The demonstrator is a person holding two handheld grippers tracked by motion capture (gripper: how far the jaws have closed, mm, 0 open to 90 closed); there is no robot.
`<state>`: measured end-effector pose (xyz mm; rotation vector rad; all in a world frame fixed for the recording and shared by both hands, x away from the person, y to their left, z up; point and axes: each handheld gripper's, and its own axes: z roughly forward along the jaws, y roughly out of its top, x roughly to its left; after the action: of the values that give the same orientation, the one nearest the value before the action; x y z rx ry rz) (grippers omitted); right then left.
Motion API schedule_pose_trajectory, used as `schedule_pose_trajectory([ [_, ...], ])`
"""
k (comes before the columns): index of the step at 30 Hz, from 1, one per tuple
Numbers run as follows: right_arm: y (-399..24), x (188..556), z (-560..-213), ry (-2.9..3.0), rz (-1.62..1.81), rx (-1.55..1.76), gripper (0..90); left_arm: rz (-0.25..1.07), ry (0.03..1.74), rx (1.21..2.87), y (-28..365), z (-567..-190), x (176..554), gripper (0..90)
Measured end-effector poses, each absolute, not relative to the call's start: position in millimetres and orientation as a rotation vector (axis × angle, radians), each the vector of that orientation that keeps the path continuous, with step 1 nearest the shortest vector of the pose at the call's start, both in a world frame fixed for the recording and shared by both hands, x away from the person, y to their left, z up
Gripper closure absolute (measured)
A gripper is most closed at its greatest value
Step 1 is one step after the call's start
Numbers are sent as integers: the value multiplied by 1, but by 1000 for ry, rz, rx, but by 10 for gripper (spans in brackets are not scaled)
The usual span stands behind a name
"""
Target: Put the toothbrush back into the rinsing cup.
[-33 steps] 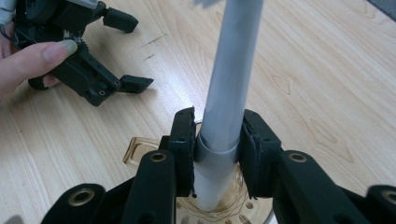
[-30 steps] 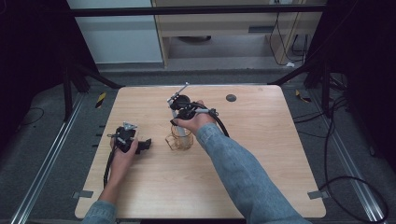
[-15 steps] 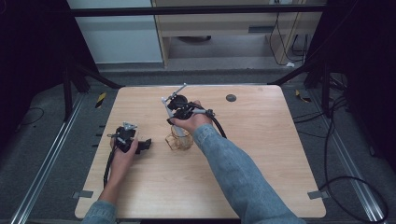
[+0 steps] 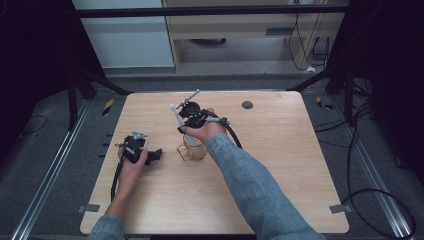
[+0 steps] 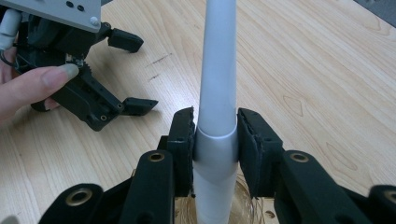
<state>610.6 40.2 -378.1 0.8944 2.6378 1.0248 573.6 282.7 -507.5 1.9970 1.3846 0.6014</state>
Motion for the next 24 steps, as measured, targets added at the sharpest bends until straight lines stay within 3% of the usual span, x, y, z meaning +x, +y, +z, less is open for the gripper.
schedule_pose_trajectory([
  [24, 37, 605, -370, 2604, 1048, 877, 560, 602, 1384, 1999, 283, -507, 574, 0],
])
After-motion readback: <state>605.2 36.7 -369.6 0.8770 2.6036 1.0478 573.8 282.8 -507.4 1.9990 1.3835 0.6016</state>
